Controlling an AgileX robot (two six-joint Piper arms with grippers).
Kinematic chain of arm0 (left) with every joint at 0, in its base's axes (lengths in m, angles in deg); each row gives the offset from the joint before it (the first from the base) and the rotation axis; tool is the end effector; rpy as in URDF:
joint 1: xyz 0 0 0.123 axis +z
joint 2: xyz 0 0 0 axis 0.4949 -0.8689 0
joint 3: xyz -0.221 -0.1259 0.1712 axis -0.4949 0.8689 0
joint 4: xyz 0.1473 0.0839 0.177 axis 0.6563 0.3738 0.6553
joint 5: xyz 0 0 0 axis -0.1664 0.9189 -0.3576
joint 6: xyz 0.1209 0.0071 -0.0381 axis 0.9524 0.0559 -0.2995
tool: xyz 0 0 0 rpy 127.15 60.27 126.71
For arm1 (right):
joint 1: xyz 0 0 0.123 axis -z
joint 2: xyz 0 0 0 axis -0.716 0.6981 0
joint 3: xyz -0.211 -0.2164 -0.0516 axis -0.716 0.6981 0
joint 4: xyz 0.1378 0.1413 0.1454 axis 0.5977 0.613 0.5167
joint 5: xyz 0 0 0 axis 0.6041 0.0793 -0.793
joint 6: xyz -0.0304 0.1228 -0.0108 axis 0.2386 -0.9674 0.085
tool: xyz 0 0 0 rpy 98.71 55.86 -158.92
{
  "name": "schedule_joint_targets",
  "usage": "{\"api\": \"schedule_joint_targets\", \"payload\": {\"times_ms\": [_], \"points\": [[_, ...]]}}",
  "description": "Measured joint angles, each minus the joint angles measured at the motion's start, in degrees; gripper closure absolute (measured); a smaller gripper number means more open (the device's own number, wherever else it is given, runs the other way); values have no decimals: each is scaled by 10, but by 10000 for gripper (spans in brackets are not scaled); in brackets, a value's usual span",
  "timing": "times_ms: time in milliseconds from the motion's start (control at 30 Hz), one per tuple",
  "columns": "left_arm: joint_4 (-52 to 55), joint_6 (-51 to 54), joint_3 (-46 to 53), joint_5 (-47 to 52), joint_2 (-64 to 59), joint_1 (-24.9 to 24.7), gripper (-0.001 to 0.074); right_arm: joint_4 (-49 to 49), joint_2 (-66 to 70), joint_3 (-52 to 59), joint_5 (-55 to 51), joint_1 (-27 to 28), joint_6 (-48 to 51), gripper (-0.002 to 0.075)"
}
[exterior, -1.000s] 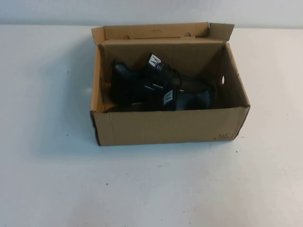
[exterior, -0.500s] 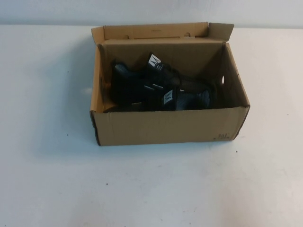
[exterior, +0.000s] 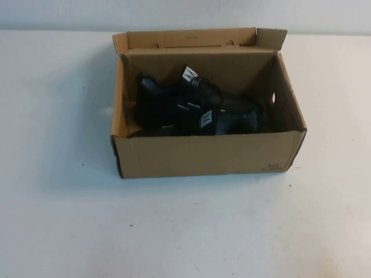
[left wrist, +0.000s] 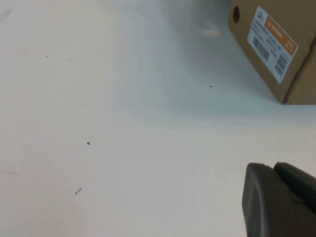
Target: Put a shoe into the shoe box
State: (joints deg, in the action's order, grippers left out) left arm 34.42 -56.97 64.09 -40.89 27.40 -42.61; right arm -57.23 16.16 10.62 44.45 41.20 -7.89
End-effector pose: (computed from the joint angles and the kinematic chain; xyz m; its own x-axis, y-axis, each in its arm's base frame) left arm 0.0574 -0.0078 0.1593 -0.3158 -0.0129 -0.9487 0.1600 0.9849 -0.0666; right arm 0.0574 0.0132 0.1615 -0.2869 -0.0424 -0.9570 -0.1489 0.9889 0.0008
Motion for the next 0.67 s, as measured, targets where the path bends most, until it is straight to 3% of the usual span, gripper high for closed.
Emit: {"api": "schedule_joint_targets", "payload": {"times_ms": [667], "points": [[1,0,0,1,0,0,736,8,0,0,-8,0,-15,742]]}}
